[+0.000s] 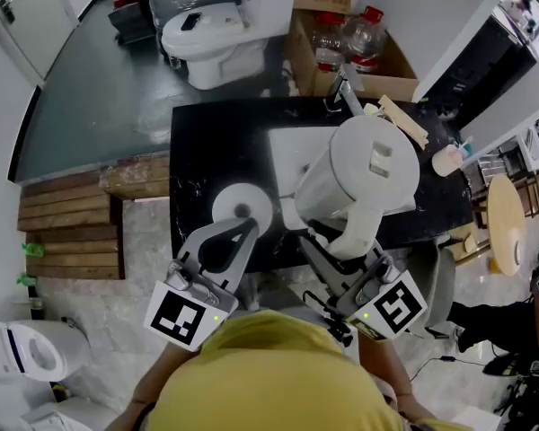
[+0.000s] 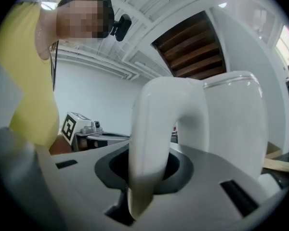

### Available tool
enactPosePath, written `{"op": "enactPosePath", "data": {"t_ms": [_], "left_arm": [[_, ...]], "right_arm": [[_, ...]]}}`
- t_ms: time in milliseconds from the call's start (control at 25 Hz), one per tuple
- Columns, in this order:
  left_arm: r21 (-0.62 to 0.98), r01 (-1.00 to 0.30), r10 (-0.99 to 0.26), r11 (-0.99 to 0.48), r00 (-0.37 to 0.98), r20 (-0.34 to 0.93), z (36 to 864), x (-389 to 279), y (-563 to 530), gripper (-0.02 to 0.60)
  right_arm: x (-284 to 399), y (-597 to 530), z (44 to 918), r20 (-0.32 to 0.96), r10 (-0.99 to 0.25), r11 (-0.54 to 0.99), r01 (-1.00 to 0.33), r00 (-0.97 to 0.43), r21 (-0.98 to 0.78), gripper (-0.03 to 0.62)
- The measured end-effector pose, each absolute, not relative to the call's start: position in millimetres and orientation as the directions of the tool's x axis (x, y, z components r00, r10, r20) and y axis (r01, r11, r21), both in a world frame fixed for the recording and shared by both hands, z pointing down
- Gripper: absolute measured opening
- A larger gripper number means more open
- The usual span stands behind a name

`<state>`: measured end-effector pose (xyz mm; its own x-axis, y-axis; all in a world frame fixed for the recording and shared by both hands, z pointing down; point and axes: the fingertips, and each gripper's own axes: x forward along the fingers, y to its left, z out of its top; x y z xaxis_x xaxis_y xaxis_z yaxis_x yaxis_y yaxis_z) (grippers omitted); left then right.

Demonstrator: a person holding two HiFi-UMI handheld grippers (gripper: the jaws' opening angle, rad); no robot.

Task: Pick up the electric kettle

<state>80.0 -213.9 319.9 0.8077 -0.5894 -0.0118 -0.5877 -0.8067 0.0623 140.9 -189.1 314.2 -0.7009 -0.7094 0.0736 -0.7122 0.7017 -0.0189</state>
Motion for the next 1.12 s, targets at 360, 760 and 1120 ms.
{"op": "enactPosePath", "data": {"t_ms": [360, 760, 1120], "left_arm": [[0.061, -0.569, -0.57, -0.82, 0.821, -0.011, 319.9, 82.5, -213.1, 0.009], [0.083, -0.577, -0.579, -0.813, 0.815, -0.005, 325.7, 79.8, -217.0, 0.009], [0.087, -0.561, -0.563, -0.823, 0.826, -0.006, 325.6, 79.3, -216.1, 0.009]], "right_arm": [[151.4, -201.1, 321.1, 0.095, -0.871, 0.485, -0.874, -0.482, 0.006, 0.087], [149.5, -199.1, 328.0, 0.086, -0.933, 0.351, -0.936, -0.349, 0.008, 0.086], [149.1, -198.3, 323.4, 0.062, -0.948, 0.314, -0.949, -0.314, -0.007, 0.087]]}}
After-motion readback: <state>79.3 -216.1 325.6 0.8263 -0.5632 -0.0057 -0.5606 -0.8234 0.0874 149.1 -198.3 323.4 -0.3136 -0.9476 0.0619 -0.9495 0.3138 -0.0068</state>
